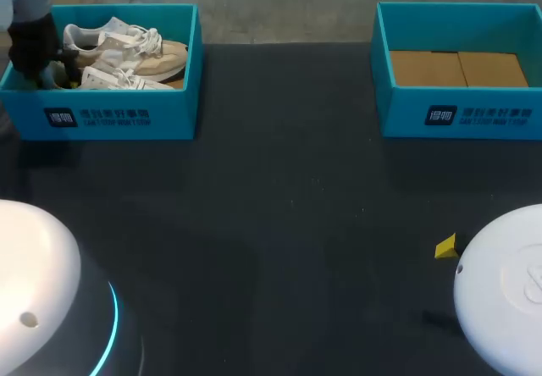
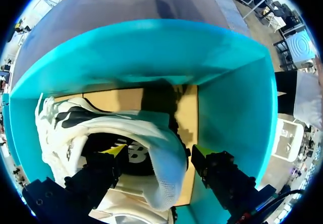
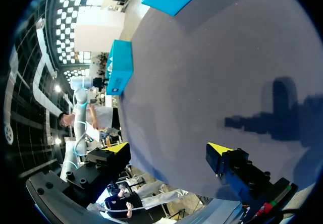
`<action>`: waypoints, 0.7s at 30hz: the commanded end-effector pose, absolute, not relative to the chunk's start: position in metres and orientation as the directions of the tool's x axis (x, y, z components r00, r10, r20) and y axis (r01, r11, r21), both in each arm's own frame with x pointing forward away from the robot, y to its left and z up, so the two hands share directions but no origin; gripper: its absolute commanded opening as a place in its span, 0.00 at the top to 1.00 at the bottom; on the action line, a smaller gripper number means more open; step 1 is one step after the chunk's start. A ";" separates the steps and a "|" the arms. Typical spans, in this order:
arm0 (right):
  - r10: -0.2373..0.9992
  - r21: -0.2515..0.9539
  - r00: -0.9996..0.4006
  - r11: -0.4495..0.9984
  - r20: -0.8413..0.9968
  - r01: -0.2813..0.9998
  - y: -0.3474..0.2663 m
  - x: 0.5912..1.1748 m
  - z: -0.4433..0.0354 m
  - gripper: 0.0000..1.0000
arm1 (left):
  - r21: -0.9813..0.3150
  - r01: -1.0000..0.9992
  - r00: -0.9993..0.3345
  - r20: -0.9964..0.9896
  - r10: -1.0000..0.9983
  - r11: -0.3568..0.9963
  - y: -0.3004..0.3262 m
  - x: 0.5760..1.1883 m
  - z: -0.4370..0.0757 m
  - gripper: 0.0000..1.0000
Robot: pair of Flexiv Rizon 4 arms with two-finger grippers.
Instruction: Take the shoe out of the shoebox, open the shoe tongue, remove and reinsert the insole, then place the shoe into the shoebox
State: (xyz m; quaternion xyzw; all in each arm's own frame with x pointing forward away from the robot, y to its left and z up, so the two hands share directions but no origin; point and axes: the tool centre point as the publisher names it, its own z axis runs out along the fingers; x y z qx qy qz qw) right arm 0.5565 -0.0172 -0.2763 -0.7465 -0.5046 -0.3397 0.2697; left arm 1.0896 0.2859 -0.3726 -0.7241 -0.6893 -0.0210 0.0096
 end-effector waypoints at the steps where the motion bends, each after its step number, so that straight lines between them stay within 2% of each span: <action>1: 0.572 -0.058 0.261 -0.348 0.777 0.936 -0.016 0.555 -0.275 0.00 | 0.017 0.999 0.044 0.049 0.998 -0.045 0.287 1.094 -0.377 0.20; 7: 0.572 -0.058 0.261 -0.348 0.777 0.936 -0.016 0.555 -0.275 0.00 | 0.009 0.999 0.037 0.055 0.998 -0.037 0.291 1.094 -0.383 0.21; 11: 0.572 -0.058 0.261 -0.348 0.777 0.936 -0.016 0.555 -0.275 0.00 | 0.003 0.999 0.037 0.057 0.998 -0.038 0.290 1.094 -0.386 0.25; 12: 0.572 -0.058 0.261 -0.348 0.777 0.936 -0.016 0.555 -0.275 0.00 | 0.002 0.999 0.039 0.057 0.998 -0.039 0.290 1.094 -0.387 0.36; 13: 0.572 -0.058 0.261 -0.348 0.777 0.936 -0.016 0.555 -0.275 0.00 | 0.002 0.999 0.039 0.057 0.998 -0.039 0.290 1.094 -0.387 0.36; 14: 0.572 -0.058 0.261 -0.348 0.777 0.936 -0.016 0.555 -0.275 0.00 | 0.001 0.999 0.040 0.057 0.998 -0.040 0.289 1.094 -0.387 0.56; 17: 0.572 -0.058 0.261 -0.348 0.777 0.936 -0.016 0.555 -0.275 0.00 | 0.002 0.999 0.040 0.055 0.998 -0.040 0.289 1.094 -0.386 0.61; 19: 0.572 -0.058 0.261 -0.348 0.777 0.936 -0.016 0.555 -0.275 0.00 | -0.005 0.999 0.047 0.056 0.997 -0.047 0.288 1.093 -0.387 0.73; 20: 0.572 -0.058 0.261 -0.348 0.777 0.936 -0.016 0.555 -0.275 0.00 | -0.006 0.999 0.050 0.059 0.997 -0.050 0.287 1.092 -0.388 0.76; 21: 0.572 -0.058 0.261 -0.348 0.777 0.936 -0.016 0.555 -0.275 0.00 | -0.007 0.999 0.052 0.060 0.997 -0.052 0.286 1.092 -0.388 0.87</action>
